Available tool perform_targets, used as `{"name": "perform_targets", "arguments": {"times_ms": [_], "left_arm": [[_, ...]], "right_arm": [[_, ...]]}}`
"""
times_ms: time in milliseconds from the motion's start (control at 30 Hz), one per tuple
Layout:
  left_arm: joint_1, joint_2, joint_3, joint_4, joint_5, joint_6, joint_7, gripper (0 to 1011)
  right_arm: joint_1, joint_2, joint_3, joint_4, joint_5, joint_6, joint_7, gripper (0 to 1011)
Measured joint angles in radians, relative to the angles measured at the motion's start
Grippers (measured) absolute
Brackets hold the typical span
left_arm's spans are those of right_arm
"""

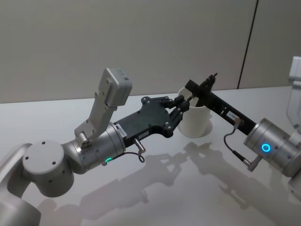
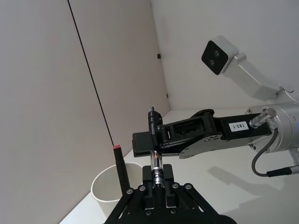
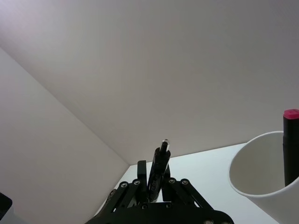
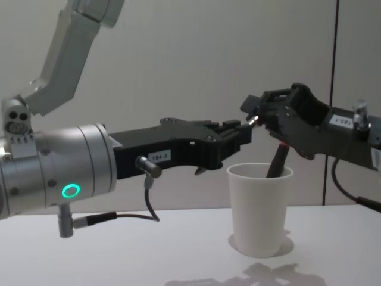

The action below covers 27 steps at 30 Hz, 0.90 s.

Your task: Place the pen into the pen holder.

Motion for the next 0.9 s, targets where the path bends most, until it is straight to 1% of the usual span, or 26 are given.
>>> {"name": "perform_targets", "arguments": {"times_ms": [367,433,567,600,667,700,733,767,833,900], "left_arm": [[0.0,0.0,0.0,0.0,0.0,0.0,0.0,138],[0.0,0.0,0.0,0.0,-0.001,-0.001,0.0,156],[0.0,0.0,0.0,0.0,-0.001,-0.001,0.0,260],[0.0,0.0,0.0,0.0,-0.001,-0.001,0.0,317],[0.0,0.0,0.0,0.0,-0.001,-0.001,0.0,336],[0.0,0.0,0.0,0.0,-0.001,-0.001,0.0,395],[0.0,0.0,0.0,0.0,-0.001,-0.001,0.0,408],[0.0,0.0,0.0,0.0,-0.001,-0.001,0.0,475],[0.0,0.0,0.0,0.0,-0.001,-0.001,0.0,515],[0.0,0.0,0.0,0.0,-0.001,-0.001,0.0,594]], "right_arm": [[0.001,-0.001,0.0,0.001,0.0,0.0,0.0,148],[0.001,0.0,0.0,0.002,-0.001,0.0,-0.002,146],[0.001,-0.001,0.0,0.002,-0.001,-0.001,-0.002,146],[0.001,-0.001,0.0,0.002,-0.001,0.0,-0.002,146],[0.001,0.0,0.0,0.002,-0.001,-0.001,-0.002,146],[0.001,-0.001,0.0,0.002,-0.001,-0.001,-0.002,146],[0.001,-0.001,0.0,0.002,-0.001,0.0,-0.002,146],[0.001,-0.001,0.0,0.002,-0.001,-0.001,-0.002,146],[0.001,-0.001,0.0,0.002,-0.001,0.0,-0.002,146],[0.001,-0.001,0.0,0.002,-0.001,0.0,-0.002,146]]}}
